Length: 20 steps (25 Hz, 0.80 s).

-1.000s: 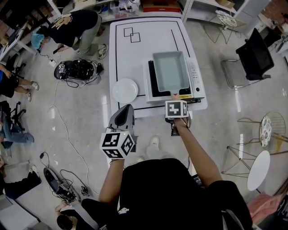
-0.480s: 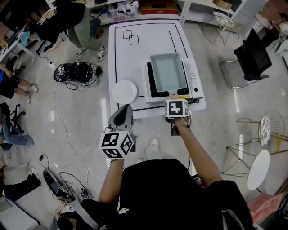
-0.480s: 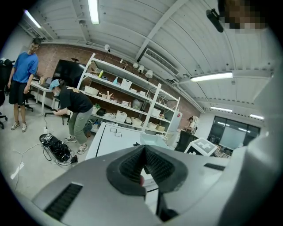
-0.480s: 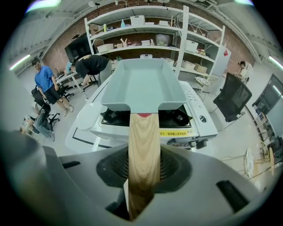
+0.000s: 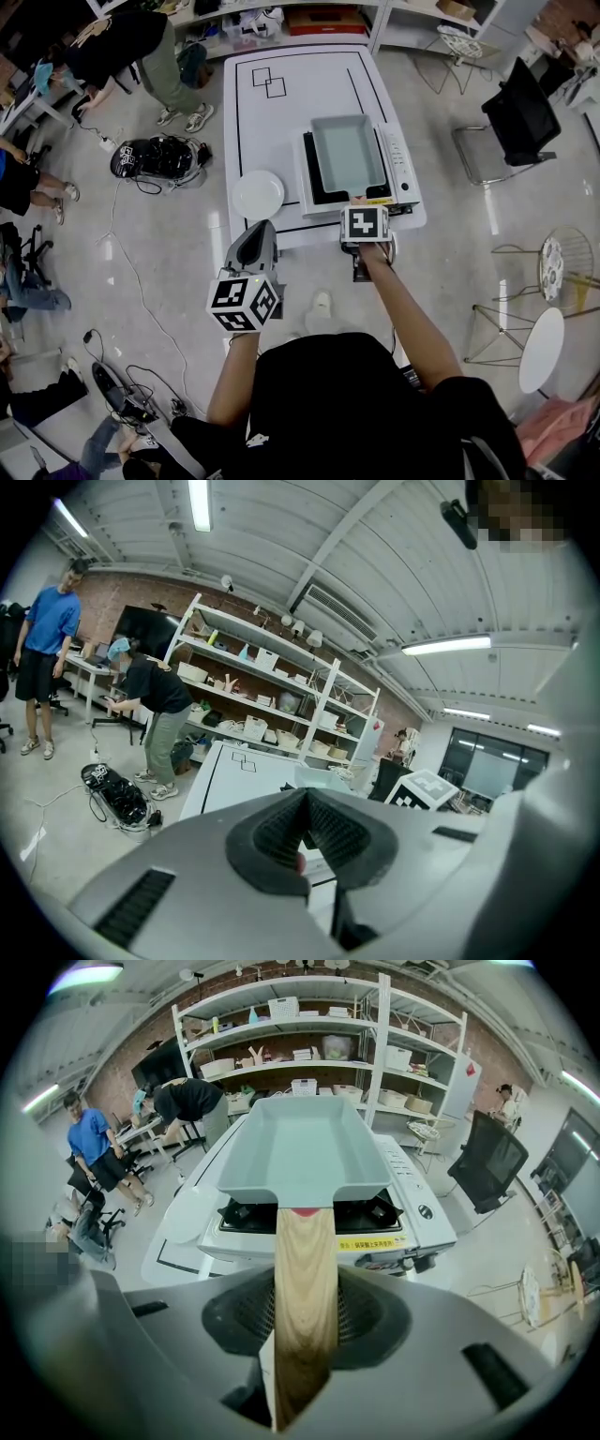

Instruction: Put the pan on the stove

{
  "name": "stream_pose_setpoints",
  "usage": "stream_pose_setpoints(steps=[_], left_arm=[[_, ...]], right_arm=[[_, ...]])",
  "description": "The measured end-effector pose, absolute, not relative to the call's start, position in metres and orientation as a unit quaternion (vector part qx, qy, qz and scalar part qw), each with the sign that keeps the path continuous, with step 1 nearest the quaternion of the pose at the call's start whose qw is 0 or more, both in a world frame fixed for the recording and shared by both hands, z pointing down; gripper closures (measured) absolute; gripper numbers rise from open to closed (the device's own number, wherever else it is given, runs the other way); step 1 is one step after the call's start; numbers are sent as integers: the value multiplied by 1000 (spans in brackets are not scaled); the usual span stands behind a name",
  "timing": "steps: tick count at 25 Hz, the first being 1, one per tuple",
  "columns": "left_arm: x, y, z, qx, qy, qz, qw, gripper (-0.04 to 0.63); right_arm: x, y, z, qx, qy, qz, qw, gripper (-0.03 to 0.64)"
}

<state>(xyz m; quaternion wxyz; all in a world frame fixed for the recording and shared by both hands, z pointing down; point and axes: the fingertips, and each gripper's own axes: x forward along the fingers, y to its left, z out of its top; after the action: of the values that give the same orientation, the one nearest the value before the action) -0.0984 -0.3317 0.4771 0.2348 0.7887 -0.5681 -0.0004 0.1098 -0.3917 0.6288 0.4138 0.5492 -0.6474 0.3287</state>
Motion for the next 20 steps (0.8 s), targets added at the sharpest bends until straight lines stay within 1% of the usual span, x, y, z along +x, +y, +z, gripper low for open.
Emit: stream_pose_setpoints(steps=[12, 20], left_arm=[[-107, -322, 470, 788, -571, -8, 230, 588], [-107, -314, 464, 791, -569, -11, 225, 588]], right_arm=[[108, -393, 614, 567, -644, 335, 389, 476], [114, -398, 589, 589, -648, 305, 374, 472]])
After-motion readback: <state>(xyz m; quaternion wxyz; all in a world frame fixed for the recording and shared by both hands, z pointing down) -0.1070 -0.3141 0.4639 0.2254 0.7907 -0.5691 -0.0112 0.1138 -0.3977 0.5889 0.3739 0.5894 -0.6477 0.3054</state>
